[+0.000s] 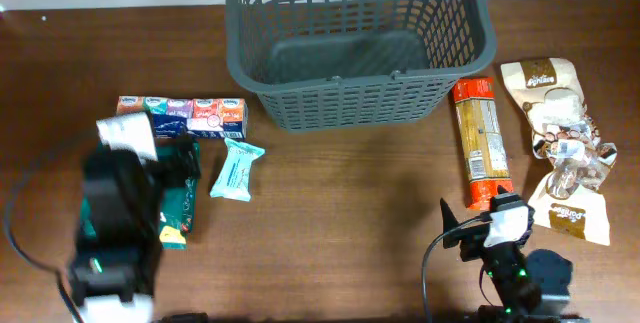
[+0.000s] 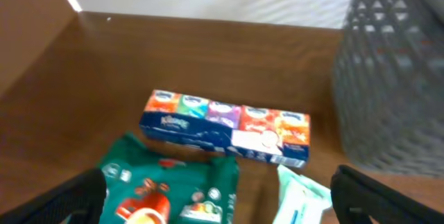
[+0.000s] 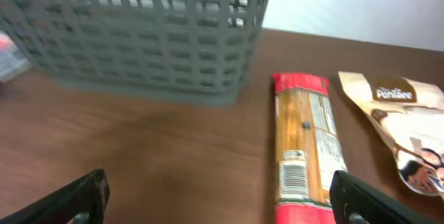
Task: Pack container
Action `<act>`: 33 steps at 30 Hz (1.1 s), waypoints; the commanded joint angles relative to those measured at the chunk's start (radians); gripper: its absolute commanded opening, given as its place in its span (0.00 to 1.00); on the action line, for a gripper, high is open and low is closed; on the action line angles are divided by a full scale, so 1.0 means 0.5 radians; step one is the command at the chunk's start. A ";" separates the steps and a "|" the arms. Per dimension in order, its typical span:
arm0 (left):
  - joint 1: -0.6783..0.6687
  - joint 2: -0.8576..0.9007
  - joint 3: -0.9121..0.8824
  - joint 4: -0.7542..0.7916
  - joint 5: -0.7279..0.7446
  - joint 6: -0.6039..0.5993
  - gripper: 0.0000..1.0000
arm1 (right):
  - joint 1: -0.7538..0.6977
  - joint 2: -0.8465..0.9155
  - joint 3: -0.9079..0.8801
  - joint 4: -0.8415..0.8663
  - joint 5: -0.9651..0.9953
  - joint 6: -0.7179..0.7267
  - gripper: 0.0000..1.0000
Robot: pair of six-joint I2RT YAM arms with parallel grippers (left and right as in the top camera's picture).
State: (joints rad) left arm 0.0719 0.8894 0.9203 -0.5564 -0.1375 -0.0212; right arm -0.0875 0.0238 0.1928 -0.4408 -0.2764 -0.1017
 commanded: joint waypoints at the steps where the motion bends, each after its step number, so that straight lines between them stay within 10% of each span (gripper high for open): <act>1: 0.105 0.305 0.404 -0.114 0.114 0.089 0.99 | -0.014 0.081 0.272 0.005 -0.070 0.169 0.99; 9: 0.348 0.750 1.051 -0.363 0.436 0.099 0.99 | -0.014 0.977 1.348 -0.545 0.326 0.002 0.99; 22: 0.386 0.680 1.075 -0.632 0.394 0.142 0.99 | -0.246 2.624 3.243 -1.536 0.623 -0.350 0.99; 33: 0.386 0.867 1.075 -0.925 0.025 0.141 0.99 | -0.536 3.068 3.378 -1.690 0.616 -0.349 0.99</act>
State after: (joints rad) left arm 0.2604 1.2678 1.4452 -0.9974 -0.0738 0.0345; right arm -0.3519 1.5478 1.8606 -1.2797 0.0265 -0.2695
